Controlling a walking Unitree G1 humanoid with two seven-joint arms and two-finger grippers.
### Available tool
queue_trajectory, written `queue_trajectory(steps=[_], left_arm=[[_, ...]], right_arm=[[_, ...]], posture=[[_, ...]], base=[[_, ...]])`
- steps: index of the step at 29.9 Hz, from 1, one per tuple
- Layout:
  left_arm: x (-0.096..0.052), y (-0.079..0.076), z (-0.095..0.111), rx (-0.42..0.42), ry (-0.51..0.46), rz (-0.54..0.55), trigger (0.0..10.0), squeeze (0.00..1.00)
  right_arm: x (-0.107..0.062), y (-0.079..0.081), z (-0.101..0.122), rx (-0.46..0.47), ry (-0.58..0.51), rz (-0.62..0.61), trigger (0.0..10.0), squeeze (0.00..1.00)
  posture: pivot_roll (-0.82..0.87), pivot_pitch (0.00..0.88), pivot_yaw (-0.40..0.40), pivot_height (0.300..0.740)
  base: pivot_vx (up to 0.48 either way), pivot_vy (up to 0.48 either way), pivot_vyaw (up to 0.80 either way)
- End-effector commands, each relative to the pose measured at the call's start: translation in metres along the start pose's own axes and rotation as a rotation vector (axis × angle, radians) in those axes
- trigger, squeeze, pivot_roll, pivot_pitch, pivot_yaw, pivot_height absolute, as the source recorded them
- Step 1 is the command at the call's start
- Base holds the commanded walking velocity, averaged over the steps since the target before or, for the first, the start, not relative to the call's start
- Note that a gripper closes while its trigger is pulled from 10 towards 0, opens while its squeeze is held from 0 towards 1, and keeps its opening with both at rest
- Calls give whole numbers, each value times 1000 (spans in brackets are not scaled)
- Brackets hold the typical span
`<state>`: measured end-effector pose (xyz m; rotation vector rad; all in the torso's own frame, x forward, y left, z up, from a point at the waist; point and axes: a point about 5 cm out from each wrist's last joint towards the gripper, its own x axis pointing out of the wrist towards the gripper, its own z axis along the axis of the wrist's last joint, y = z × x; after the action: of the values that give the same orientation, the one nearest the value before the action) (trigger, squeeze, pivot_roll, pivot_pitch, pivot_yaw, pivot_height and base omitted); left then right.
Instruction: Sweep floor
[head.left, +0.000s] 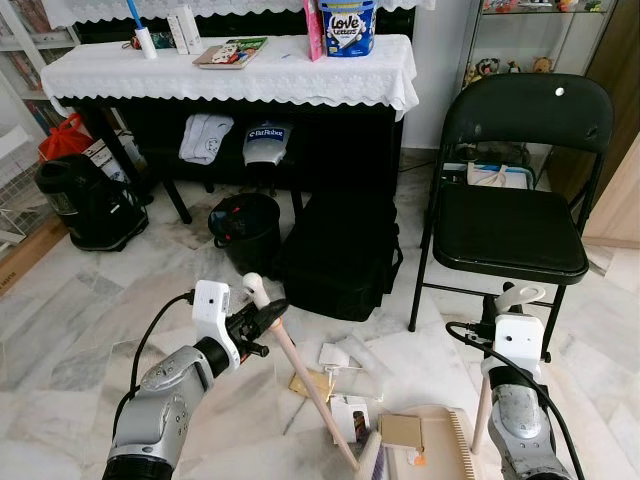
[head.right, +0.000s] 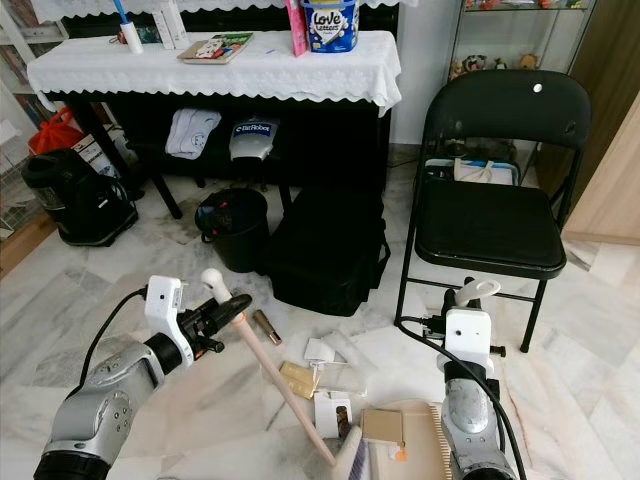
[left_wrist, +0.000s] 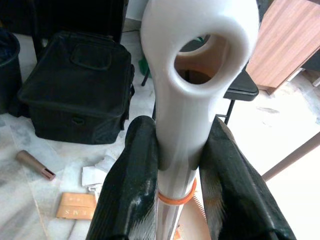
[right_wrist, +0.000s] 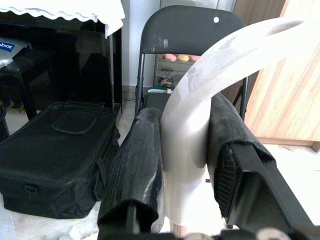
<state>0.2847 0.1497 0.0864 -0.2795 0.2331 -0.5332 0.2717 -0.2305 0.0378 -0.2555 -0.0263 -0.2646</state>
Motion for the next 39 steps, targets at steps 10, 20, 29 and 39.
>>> queue_trajectory(steps=[10,20,29,39], left_arm=[[7,-6,6,-52,-56,6,10000,0],[14,-5,13,-88,-81,-18,10000,0],[19,-9,17,-139,-78,-86,10000,0],[21,-2,30,-94,-113,-79,10000,0]], right_arm=[[2,0,5,7,-25,-6,10000,0],[13,1,14,115,-31,-37,10000,0],[21,0,20,170,-35,-58,10000,0],[28,-3,29,229,-68,-86,10000,0]], posture=[[16,20,105,740],[20,0,104,740],[24,0,101,740],[15,0,89,740]], base=[[0,0,0],[0,0,0],[0,0,0],[0,0,0]])
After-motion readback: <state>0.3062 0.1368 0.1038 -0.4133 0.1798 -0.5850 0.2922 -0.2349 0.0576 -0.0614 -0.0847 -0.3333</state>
